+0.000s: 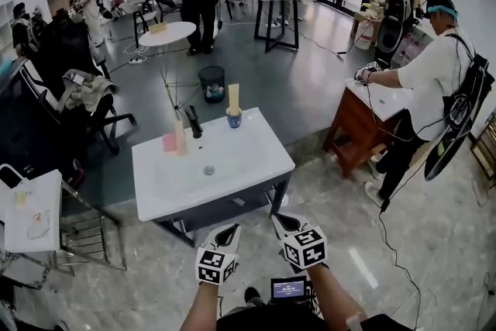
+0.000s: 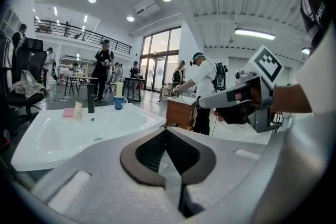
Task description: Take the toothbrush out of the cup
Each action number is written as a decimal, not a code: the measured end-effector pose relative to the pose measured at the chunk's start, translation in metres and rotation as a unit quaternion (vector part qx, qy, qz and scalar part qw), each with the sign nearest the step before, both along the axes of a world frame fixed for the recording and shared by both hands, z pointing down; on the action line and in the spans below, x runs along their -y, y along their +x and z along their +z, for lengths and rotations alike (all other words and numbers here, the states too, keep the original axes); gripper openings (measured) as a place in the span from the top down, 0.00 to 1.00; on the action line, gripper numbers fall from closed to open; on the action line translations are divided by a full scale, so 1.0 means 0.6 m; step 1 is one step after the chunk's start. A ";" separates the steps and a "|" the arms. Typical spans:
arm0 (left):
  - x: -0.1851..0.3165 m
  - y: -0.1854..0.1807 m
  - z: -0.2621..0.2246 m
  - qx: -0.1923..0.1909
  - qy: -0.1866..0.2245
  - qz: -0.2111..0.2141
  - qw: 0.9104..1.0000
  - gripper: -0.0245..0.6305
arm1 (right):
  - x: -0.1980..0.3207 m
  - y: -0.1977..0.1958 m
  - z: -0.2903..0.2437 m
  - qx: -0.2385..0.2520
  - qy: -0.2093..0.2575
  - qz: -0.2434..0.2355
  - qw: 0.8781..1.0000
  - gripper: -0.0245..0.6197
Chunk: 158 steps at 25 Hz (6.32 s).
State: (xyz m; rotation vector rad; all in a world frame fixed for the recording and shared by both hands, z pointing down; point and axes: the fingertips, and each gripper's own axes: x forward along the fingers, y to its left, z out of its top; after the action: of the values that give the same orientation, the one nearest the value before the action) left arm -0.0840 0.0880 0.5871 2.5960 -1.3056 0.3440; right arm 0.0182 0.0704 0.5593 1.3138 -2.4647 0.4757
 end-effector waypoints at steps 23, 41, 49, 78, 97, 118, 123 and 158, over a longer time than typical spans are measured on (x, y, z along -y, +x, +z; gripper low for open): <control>0.269 0.023 0.028 0.020 -0.020 -0.013 1.000 0.95 | 0.277 0.005 0.034 0.017 -0.024 -0.028 0.999 0.95; 0.429 0.009 0.060 0.033 -0.046 -0.063 0.996 0.95 | 0.460 -0.015 0.082 0.027 -0.059 -0.085 0.994 0.95; 0.548 -0.011 0.051 0.026 -0.037 -0.034 0.998 0.95 | 0.558 -0.037 0.079 0.019 -0.061 -0.058 0.996 0.95; 0.749 -0.058 0.043 0.005 -0.041 0.006 0.999 0.95 | 0.736 -0.101 0.069 0.008 -0.066 -0.023 0.997 0.95; 0.784 -0.069 0.003 -0.006 -0.018 -0.040 0.999 0.95 | 0.784 -0.118 0.037 0.008 -0.043 -0.079 0.996 0.95; 0.798 -0.056 0.011 -0.009 -0.025 -0.036 0.999 0.95 | 0.807 -0.114 0.052 0.013 -0.046 -0.083 0.995 0.95; 0.822 -0.054 0.007 -0.014 -0.021 -0.035 0.999 0.95 | 0.848 -0.123 0.048 0.012 -0.036 -0.093 0.995 0.87; 0.853 -0.075 0.053 -0.003 -0.057 -0.050 0.997 0.95 | 0.966 -0.195 0.081 -0.002 -0.041 -0.153 0.987 0.89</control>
State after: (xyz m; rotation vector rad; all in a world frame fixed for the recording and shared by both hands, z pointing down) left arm -0.1289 -0.4239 0.6189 2.4266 -1.3664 0.3812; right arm -0.0990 -0.5090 0.6077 0.8810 -2.5524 0.4880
